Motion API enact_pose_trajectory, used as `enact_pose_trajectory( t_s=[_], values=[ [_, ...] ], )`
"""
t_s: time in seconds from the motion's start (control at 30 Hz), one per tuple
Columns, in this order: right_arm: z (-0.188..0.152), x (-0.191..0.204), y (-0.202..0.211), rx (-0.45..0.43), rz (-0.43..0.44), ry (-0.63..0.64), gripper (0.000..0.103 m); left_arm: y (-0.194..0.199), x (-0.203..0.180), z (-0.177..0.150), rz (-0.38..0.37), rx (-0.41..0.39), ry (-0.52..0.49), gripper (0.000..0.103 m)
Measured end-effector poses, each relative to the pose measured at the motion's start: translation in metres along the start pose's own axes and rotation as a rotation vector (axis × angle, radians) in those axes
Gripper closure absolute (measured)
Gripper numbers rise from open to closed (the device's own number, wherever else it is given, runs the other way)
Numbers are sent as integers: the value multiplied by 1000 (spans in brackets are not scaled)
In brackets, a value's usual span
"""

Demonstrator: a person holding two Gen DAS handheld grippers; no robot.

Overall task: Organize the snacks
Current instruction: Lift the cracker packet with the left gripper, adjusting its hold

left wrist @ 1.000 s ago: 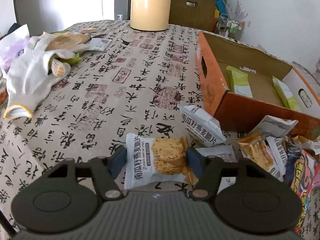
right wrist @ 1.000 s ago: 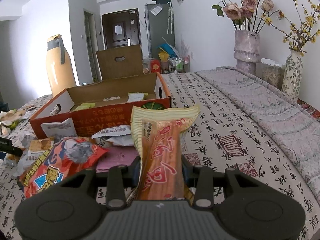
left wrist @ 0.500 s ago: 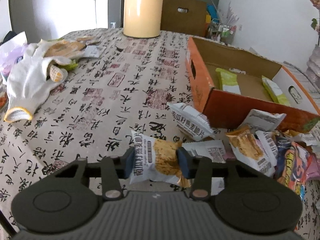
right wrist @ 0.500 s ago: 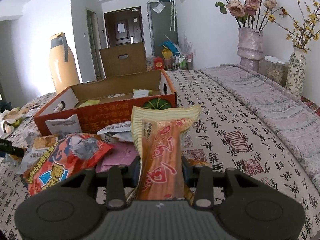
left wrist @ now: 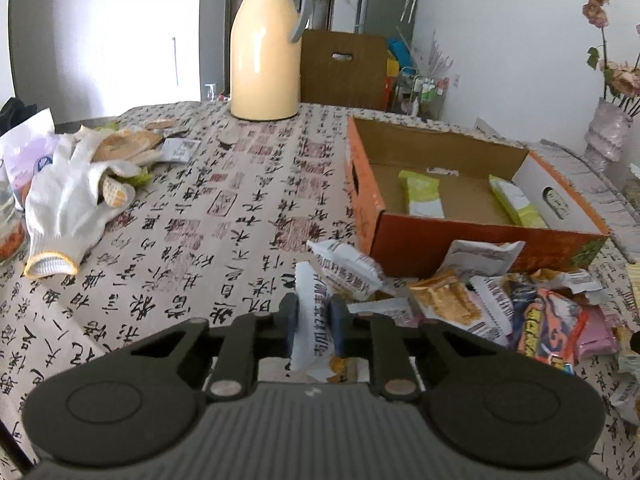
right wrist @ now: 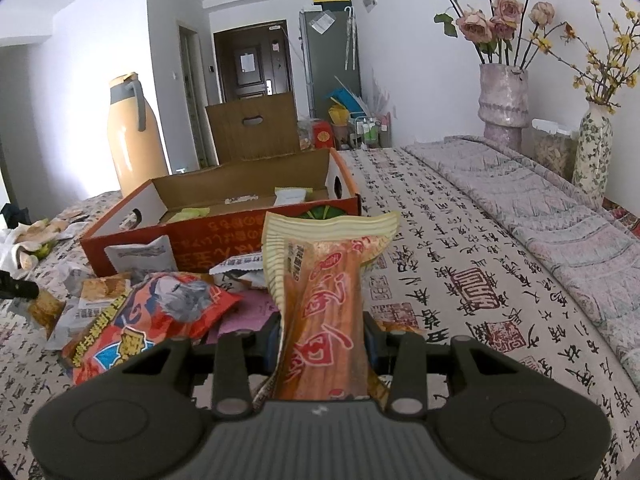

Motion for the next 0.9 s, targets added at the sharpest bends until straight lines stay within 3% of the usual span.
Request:
enact_pose_trajectory(
  t_s=[0.1,0.17,0.5,0.57,0.63,0.9],
  values=[
    [1,0,3,-5,3,0,65,6,-3,3,-10,-20,-6,90],
    [2,1,4,-9,5,1,65,10,-5,6,-15,-35,-11,99],
    [2,5,9,-16,23,4,64,15,-7,7,-19,-38,-15,96],
    [2,5,9,-13,24,6,64,10,-2,3,-11,-17,-6,85],
    [2,6,8,-12,24,6,64,6,3,0,7,-2,5,51],
    [0,8,5,-1,25,11,64,-13,14,-14,25,61,24,50]
  ],
)
Point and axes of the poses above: each gripper's, at about its wrist camera, not at the fingertips, and y roughly against the way its jaws point, x to its left, z to its top, the point moved 6 cm from there along -y, roughly the way its jaws point, and after that the axes turned 12 degrees about -x, right-handed, at the moved point
